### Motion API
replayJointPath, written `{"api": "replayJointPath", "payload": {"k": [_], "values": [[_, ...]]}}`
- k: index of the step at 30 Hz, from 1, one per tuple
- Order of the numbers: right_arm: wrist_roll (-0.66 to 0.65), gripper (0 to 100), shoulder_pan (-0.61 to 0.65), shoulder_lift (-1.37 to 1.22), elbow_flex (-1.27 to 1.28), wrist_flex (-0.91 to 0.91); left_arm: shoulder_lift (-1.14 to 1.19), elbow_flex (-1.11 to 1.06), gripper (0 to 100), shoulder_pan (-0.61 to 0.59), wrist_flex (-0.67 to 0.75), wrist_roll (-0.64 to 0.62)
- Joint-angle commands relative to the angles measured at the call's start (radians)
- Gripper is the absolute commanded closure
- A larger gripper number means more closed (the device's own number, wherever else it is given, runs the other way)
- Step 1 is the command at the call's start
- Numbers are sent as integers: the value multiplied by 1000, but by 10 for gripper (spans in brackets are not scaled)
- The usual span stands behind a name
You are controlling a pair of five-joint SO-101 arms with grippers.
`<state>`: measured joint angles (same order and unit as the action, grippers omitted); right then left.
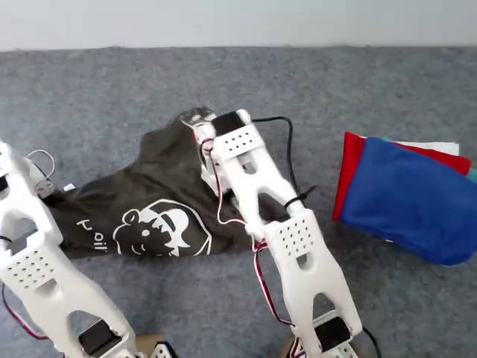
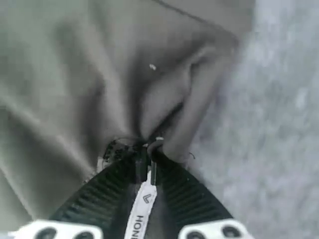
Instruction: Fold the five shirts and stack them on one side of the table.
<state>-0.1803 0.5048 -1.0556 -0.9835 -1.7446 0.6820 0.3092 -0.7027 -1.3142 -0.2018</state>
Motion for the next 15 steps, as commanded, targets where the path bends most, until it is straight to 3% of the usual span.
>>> {"api": "replayJointPath", "payload": {"k": [1,7,11,15], "values": [[0,991,-15,143,219,-58,-9,47,988,12,-60,66],[-101,991,22,487,775,-54,-9,166,988,18,-233,175],[-107,976,-22,648,896,42,-9,265,988,15,-334,236],[-89,775,-54,736,801,113,-9,318,988,15,-368,244]]}}
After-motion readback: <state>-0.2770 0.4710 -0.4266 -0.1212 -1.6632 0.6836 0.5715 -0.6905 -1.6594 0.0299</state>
